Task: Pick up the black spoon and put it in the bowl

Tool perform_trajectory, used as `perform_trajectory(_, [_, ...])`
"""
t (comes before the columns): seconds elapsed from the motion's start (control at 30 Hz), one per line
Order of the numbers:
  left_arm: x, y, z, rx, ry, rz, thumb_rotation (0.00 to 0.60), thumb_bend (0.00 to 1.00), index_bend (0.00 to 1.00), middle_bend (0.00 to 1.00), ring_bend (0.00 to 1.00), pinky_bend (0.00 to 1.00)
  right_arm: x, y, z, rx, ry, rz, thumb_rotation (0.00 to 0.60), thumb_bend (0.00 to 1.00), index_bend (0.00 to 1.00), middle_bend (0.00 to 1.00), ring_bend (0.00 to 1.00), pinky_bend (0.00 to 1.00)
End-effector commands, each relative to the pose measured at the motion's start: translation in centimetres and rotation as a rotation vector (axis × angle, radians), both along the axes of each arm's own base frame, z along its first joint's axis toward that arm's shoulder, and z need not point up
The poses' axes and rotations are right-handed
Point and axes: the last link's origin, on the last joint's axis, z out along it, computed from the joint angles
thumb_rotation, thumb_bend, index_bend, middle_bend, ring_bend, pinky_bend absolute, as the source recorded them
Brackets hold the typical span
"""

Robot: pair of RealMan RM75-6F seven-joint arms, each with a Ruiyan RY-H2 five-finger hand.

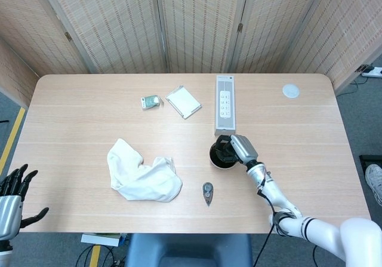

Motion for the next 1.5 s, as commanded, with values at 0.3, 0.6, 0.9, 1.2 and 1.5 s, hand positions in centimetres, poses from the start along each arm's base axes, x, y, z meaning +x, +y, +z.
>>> perform_trajectory(0.3, [-0.5,-0.1,0.3,0.004,-0.003,0.013,0.6,0.15,0.16,0.05,0.07,0.14,1.3,-1.2,-3.0,0.036,-0.117,-0.06,0.6,0.52,0.75,1.0,1.0,1.0])
perform_trajectory(0.6, [-0.6,-0.2,0.3,0.001,-0.005,0.018,0.6,0.15,0.16,0.05,0.07,0.14,1.0,-0.3,-3.4,0.06,-0.153,-0.03,0.6,0.52,0.76,1.0,1.0,1.0])
perform_trajectory(0.9, [-0.5,-0.2,-0.1,-0.008,-0.007,0.014,0.6,0.15,0.16,0.05,0.07,0.14,-1.1,0.5,-2.3,0.068,-0.118,-0.024,0.6,0.52,0.77,1.0,1.0,1.0])
perform_trajectory(1.2, [-0.6,-0.2,-0.3,-0.011,-0.007,0.019,0.6,0.15,0.16,0.05,0.07,0.14,-2.0,-0.8,-1.5,0.023,-0.093,-0.057,0.6,0.52,0.78,1.0,1.0,1.0])
perform_trajectory(1.5, [-0.9,-0.2,-0.2,-0.01,-0.003,0.029,0.6,0.15,0.16,0.05,0.07,0.14,-0.3,-1.4,-3.2,0.041,-0.132,-0.052,0.6,0.52,0.78,1.0,1.0,1.0])
